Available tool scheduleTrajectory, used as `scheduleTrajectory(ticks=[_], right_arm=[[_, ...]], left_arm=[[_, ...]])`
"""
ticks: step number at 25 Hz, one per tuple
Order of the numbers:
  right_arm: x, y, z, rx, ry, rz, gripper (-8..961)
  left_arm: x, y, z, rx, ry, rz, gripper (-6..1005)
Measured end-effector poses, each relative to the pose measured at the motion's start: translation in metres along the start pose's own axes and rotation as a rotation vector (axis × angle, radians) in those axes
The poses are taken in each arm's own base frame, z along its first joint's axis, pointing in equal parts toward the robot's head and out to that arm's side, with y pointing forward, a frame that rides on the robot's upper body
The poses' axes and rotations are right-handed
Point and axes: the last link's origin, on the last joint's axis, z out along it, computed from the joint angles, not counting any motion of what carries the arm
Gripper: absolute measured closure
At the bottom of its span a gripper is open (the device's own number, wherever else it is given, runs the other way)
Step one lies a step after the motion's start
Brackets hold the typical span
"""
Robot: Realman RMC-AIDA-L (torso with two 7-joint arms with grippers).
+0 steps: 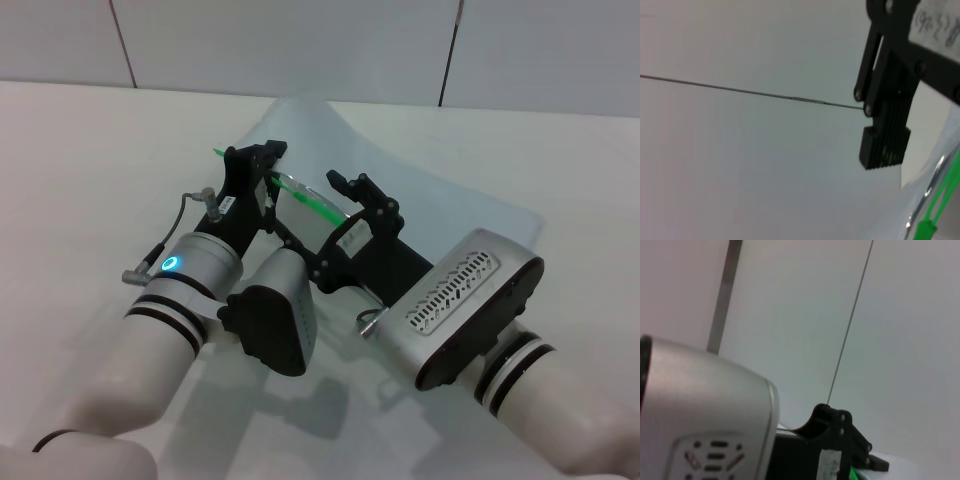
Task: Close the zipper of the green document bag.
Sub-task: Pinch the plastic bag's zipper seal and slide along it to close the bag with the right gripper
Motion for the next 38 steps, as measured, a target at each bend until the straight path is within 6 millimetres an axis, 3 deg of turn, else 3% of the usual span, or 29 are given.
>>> scheduleTrajectory(ticks=[9, 17, 22, 38], right_arm=[[-0.002, 0.0, 0.003, -0.008, -0.007, -0.013, 208], [-0.003, -0.002, 0.004, -0.004, -0.009, -0.016, 320], [-0.003, -0.003, 0.005, -0.001, -0.007, -0.02, 331], [0.001, -0.006, 0.004, 0.007, -0.003, -0.032, 585]], left_arm=[[0.002, 0.0, 0.0, 0.0, 0.011, 0.006, 946], [0.006, -0.001, 0.0, 0.007, 0.036, 0.02, 947], [0.008, -0.002, 0.0, 0.009, 0.046, 0.021, 946], [0.012, -0.003, 0.0, 0.015, 0.066, 0.03, 946]])
